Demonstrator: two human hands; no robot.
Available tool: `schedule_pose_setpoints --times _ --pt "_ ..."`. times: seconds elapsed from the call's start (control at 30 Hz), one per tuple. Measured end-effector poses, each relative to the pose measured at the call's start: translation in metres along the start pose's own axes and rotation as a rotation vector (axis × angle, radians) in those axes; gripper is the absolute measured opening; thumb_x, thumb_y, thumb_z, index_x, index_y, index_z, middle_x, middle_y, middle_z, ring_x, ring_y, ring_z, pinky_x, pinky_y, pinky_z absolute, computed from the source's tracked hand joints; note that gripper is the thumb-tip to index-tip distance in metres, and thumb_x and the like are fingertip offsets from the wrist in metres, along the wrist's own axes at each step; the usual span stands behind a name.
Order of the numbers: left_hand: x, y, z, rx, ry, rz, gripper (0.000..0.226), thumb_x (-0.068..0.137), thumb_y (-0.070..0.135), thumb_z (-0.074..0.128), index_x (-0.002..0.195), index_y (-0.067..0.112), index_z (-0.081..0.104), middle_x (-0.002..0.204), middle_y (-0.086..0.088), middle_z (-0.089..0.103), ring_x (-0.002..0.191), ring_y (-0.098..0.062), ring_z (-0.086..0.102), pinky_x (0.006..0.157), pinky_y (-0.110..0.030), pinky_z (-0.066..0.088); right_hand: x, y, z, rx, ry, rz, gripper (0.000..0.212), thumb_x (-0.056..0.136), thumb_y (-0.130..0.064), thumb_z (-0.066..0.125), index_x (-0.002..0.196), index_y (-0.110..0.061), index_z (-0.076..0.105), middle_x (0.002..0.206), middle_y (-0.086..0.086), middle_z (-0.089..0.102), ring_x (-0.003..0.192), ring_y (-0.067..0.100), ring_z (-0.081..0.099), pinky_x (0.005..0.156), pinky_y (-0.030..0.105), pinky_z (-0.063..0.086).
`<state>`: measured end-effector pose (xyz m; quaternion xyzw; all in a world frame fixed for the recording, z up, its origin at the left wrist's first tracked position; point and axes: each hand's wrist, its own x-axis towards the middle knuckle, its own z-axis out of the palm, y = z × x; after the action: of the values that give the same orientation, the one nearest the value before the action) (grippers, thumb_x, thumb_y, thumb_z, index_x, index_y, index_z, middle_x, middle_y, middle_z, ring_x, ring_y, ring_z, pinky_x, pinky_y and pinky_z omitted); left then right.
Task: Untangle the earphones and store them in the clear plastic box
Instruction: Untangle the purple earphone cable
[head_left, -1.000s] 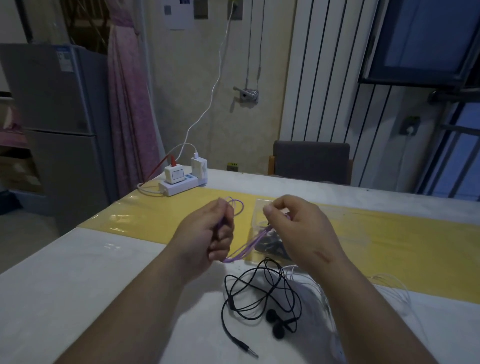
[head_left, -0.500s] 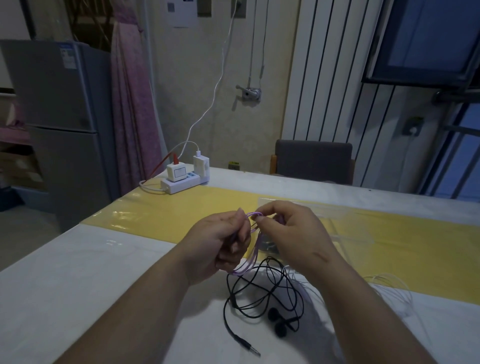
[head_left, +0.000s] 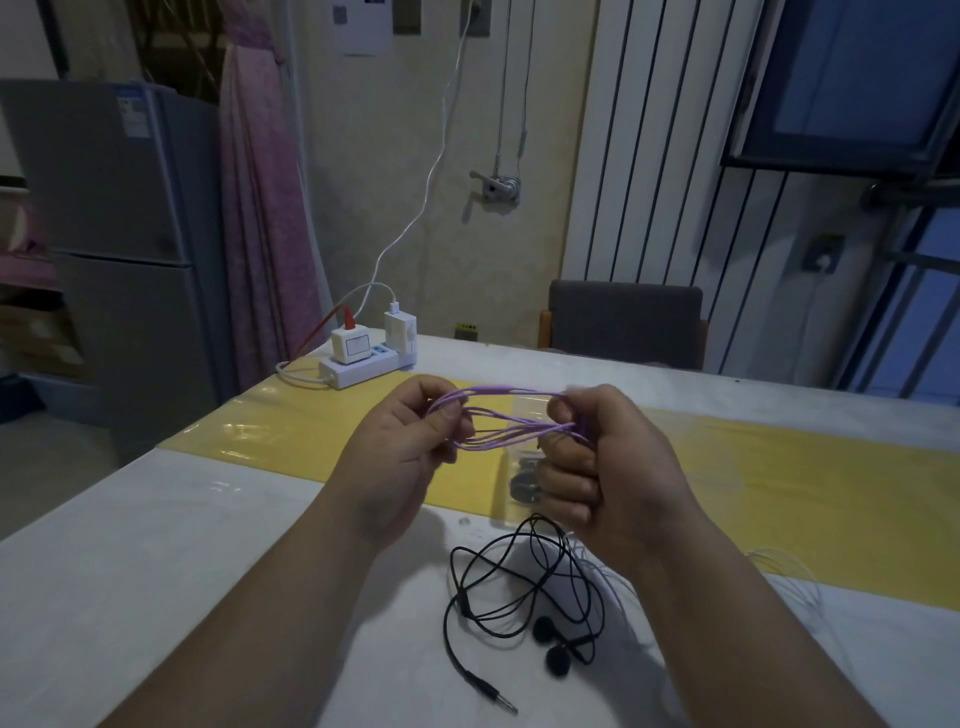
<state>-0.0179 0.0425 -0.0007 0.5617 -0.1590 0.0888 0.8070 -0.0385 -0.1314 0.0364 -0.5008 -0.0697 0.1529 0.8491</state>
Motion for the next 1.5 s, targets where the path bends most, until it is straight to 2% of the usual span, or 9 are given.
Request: schedule_pose_setpoints --times 0.13,0.33,0.5,0.73,0.97,1.23,1.37,1.43,1.5 --pt "-0.004 0.004 0.001 0.002 -0.071 -0.087 0.002 0.079 0.013 0.062 0.080 0.014 0.061 0.065 -0.006 0.059 0.053 -0.015 0.045 0.049 -0.024 0.034 -0.002 0.000 0.002 -0.111 0.139 -0.026 0.048 0.092 -0.052 0.050 0.059 -0.024 0.032 0.046 -0.005 0.017 0.037 0.012 0.013 0.042 0.020 0.010" --pt "-0.005 0.003 0.003 -0.116 -0.084 -0.088 0.013 0.079 0.000 0.061 0.090 0.006 0.064 0.071 -0.011 0.064 0.058 -0.016 0.058 0.053 -0.025 0.051 0.001 0.003 0.002 -0.411 0.374 -0.308 0.037 0.097 -0.029 0.053 0.063 -0.017 0.042 0.045 -0.003 0.034 0.035 0.011 0.028 0.038 0.021 0.026" --pt "-0.002 0.005 0.004 -0.175 0.006 -0.076 0.014 0.077 0.008 0.057 0.090 0.005 0.061 0.066 -0.007 0.064 0.052 -0.012 0.057 0.050 -0.022 0.053 0.004 0.004 -0.003 -0.610 0.437 -0.360 0.002 0.090 -0.016 0.051 0.090 -0.014 0.050 0.063 0.006 0.042 0.048 0.016 0.033 0.045 0.029 0.026" --pt "0.001 0.006 -0.001 -0.182 0.106 -0.101 0.013 0.083 0.012 0.055 0.080 0.009 0.068 0.062 -0.003 0.057 0.050 -0.010 0.046 0.045 -0.020 0.042 0.006 0.009 0.003 -0.634 0.302 -0.304 0.030 0.090 -0.005 0.045 0.080 -0.015 0.072 0.047 -0.007 0.043 0.040 0.010 0.033 0.041 0.022 0.027" --pt "0.003 0.004 -0.013 0.126 0.192 -0.185 0.019 0.096 0.003 0.050 0.087 0.003 0.067 0.064 -0.004 0.060 0.053 -0.012 0.047 0.048 -0.020 0.043 0.001 0.021 0.012 -0.801 0.042 -0.046 0.022 0.092 -0.005 0.043 0.083 -0.015 0.062 0.058 0.003 0.062 0.045 0.015 0.039 0.045 0.025 0.033" --pt "0.004 0.010 -0.024 0.364 0.225 -0.412 0.019 0.093 -0.005 0.051 0.084 -0.001 0.066 0.062 -0.010 0.056 0.054 -0.019 0.046 0.051 -0.028 0.037 0.002 0.062 0.029 -0.771 0.018 0.031 0.014 0.087 -0.008 0.042 0.087 -0.013 0.054 0.064 0.002 0.068 0.042 0.017 0.041 0.051 0.029 0.034" --pt "0.006 0.012 -0.026 0.523 0.218 -0.518 0.022 0.090 -0.007 0.050 0.080 -0.001 0.068 0.062 -0.010 0.053 0.059 -0.022 0.046 0.056 -0.028 0.037 -0.003 0.082 0.045 -0.690 0.013 0.140 0.022 0.089 -0.008 0.040 0.107 -0.015 0.051 0.068 0.006 0.069 0.043 0.014 0.047 0.046 0.022 0.038" --pt "0.010 0.010 -0.024 0.722 0.200 -0.563 0.018 0.090 -0.005 0.052 0.085 0.000 0.069 0.065 -0.009 0.054 0.062 -0.023 0.049 0.056 -0.028 0.040 -0.005 0.086 0.046 -0.800 0.009 0.120 0.034 0.088 -0.014 0.038 0.121 -0.021 0.045 0.083 0.008 0.071 0.057 0.018 0.056 0.054 0.030 0.046" --pt "0.010 0.006 -0.024 0.917 0.151 -0.567 0.019 0.087 -0.005 0.054 0.086 0.004 0.070 0.065 -0.005 0.057 0.056 -0.019 0.051 0.051 -0.026 0.042 -0.008 0.081 0.043 -1.189 -0.051 0.055 0.038 0.091 -0.021 0.038 0.128 -0.023 0.044 0.112 0.009 0.067 0.092 0.025 0.062 0.074 0.035 0.046"
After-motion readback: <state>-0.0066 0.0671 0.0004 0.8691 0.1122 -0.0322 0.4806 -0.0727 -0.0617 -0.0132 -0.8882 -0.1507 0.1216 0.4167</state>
